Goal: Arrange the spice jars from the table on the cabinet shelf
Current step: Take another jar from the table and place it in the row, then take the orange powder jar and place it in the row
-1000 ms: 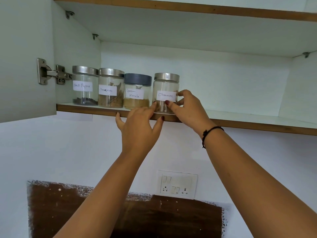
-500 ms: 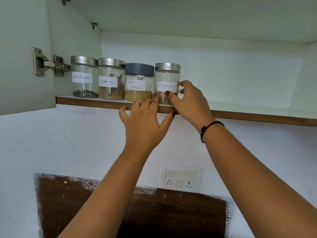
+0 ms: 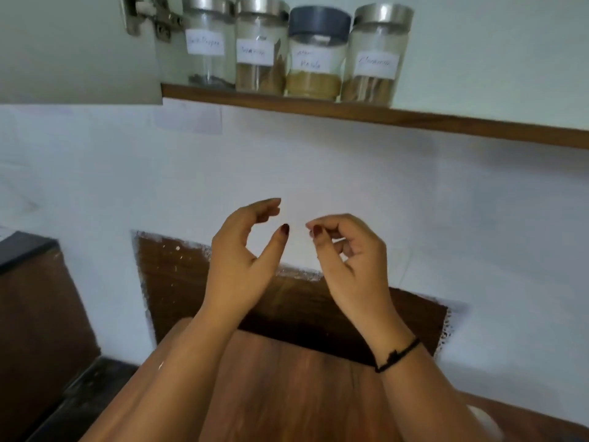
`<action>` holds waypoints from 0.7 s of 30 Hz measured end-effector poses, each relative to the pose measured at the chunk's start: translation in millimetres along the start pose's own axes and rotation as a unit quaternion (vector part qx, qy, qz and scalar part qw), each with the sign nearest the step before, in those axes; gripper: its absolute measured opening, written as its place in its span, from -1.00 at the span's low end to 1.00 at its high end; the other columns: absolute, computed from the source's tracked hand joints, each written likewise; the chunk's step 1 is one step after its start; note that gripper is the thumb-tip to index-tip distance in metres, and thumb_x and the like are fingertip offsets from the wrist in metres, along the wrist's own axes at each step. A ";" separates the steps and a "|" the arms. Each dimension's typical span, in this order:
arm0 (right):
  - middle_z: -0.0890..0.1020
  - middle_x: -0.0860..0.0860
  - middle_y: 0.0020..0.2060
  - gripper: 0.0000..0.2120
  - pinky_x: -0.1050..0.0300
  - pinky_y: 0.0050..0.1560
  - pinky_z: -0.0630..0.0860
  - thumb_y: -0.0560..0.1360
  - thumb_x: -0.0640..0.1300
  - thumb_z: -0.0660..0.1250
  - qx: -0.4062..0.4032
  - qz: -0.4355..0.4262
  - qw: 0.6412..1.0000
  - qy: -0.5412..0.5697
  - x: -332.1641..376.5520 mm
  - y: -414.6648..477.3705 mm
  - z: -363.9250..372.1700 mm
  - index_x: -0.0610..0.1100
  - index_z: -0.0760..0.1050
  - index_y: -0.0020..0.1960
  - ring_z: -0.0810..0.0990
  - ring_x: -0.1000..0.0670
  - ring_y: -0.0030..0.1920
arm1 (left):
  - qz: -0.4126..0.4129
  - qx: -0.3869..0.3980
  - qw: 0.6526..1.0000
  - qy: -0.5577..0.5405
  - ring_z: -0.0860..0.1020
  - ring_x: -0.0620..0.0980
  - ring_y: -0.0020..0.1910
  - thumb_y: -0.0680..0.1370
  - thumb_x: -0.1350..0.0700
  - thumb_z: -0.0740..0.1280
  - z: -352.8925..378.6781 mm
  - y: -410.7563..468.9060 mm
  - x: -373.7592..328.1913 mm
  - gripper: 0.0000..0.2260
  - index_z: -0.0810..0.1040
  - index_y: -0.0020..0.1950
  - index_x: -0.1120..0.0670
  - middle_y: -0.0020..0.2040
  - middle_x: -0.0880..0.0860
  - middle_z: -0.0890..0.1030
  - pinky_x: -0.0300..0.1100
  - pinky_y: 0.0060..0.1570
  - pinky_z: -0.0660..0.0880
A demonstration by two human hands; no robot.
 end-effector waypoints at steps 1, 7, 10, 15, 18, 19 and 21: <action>0.64 0.03 -0.08 -0.86 0.25 -0.12 0.60 0.56 -0.24 0.30 0.017 0.010 1.000 0.008 -4.9 -13.4 10.0 -0.13 0.62 0.03 0.62 0.11 -0.08 | -0.025 -0.003 1.000 -0.016 0.53 -0.23 0.21 0.59 0.07 0.36 -9.4 -10.5 12.7 -0.72 0.55 0.30 -0.07 0.19 -0.19 0.60 -0.25 0.20 0.49; 0.65 0.02 -0.14 -0.86 -0.02 -0.22 0.64 0.55 -0.25 0.29 0.055 0.086 0.993 0.053 -37.4 -84.0 69.0 -0.15 0.62 0.04 0.64 0.02 -0.20 | -0.167 -0.040 0.983 -0.063 0.62 -0.14 0.07 0.58 0.24 0.34 -60.0 -84.8 88.4 -0.76 0.58 0.22 0.03 0.06 -0.02 0.67 -0.27 0.08 0.57; 0.65 0.06 -0.11 -0.87 0.18 -0.14 0.63 0.54 -0.26 0.33 0.090 0.120 0.988 0.039 -52.8 -117.2 103.4 -0.13 0.62 0.04 0.64 0.10 -0.13 | -0.241 -0.028 0.969 -0.038 0.62 -0.09 0.08 0.57 0.26 0.33 -72.1 -121.2 136.4 -0.73 0.56 0.21 -0.02 0.07 -0.03 0.65 -0.12 0.12 0.59; 0.61 0.20 -0.07 -0.83 0.25 -0.09 0.62 0.53 -0.22 0.35 0.154 0.242 0.958 0.022 -88.5 -173.6 162.2 0.01 0.59 0.05 0.62 0.17 -0.07 | -0.344 -0.044 0.938 0.008 0.57 -0.04 0.19 0.57 0.19 0.36 -96.6 -161.2 200.6 -0.71 0.50 0.21 -0.14 0.19 -0.07 0.60 0.13 0.24 0.54; 0.58 0.23 -0.03 -0.75 0.33 -0.03 0.59 0.52 -0.22 0.36 0.189 0.290 0.938 0.012 -104.6 -201.4 191.8 0.10 0.53 0.09 0.59 0.22 -0.01 | -0.364 -0.027 0.930 0.041 0.53 -0.09 0.25 0.57 0.14 0.37 -100.7 -177.8 229.8 -0.67 0.45 0.20 -0.24 0.24 -0.12 0.56 0.09 0.28 0.51; 0.58 0.21 -0.01 -0.73 0.38 -0.04 0.57 0.52 -0.22 0.36 0.202 0.305 0.931 0.012 -109.6 -208.8 200.4 0.10 0.52 0.12 0.58 0.24 0.00 | -0.369 -0.019 0.928 0.052 0.51 -0.10 0.28 0.56 0.13 0.38 -99.8 -183.0 240.1 -0.66 0.44 0.23 -0.22 0.28 -0.11 0.54 0.07 0.30 0.49; 0.57 0.19 0.02 -0.67 0.43 -0.05 0.54 0.50 -0.25 0.37 0.223 0.325 0.919 0.016 -120.9 -221.6 217.6 0.06 0.52 0.19 0.57 0.28 0.00 | -0.387 -0.002 0.920 0.068 0.45 -0.10 0.33 0.55 0.13 0.39 -95.7 -192.3 258.9 -0.61 0.42 0.34 -0.13 0.38 -0.06 0.49 -0.06 0.31 0.44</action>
Point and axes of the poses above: each hand's wrist, its own y-axis towards the middle knuckle, its own z-axis out of the palm, x = y × z, the point moved 5 cm from there along y, towards the middle knuckle
